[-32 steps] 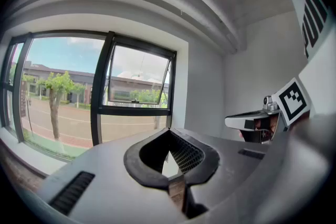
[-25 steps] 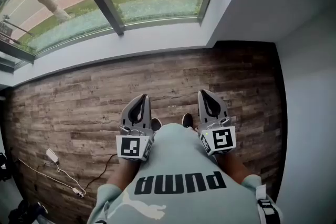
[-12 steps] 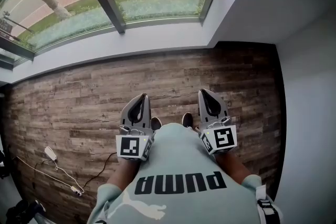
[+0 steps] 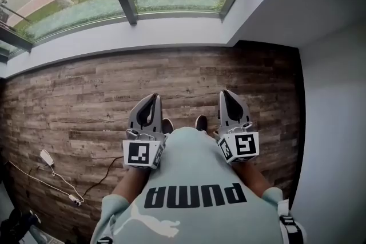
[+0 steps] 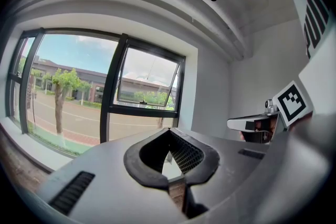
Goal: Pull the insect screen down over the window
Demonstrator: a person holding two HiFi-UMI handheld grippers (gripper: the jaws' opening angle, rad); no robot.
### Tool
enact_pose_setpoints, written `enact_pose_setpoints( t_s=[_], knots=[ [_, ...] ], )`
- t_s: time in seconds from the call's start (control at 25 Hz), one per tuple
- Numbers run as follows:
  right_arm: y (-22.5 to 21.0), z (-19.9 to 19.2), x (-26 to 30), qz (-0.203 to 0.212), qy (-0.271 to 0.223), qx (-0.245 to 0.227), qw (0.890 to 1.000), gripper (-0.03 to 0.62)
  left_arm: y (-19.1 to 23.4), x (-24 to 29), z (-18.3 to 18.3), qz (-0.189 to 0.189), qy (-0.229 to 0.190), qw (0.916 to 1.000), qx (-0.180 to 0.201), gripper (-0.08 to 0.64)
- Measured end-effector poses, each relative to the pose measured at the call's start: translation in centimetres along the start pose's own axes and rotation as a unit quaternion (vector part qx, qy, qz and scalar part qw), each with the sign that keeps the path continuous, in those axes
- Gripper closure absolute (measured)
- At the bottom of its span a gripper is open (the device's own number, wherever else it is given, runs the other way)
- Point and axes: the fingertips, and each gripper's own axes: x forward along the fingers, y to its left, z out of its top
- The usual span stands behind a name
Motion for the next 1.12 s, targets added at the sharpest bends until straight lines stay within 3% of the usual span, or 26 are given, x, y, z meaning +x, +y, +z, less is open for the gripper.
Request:
enact_pose_setpoints(
  t_s=[0.4,0.8,1.12],
  knots=[
    [5.4,0.0,1.7,-0.012,0.007,-0.007,1.0,0.588,5.2,-2.1,0.1,-0.004,-0.009,0.9999,-0.007,0.548],
    [2.7,-0.7,6.6,-0.007,0.014,0.013,1.0,0.588,7.0,1.8,-0.8,0.011,0.02,0.9997,-0.002,0.548],
    [-3.4,-0.1,14.4,0.015,0.006,0.03,0.999,0.588,7.8,10.5,0.4,0.034,0.036,0.9988,0.006,0.548]
  ],
)
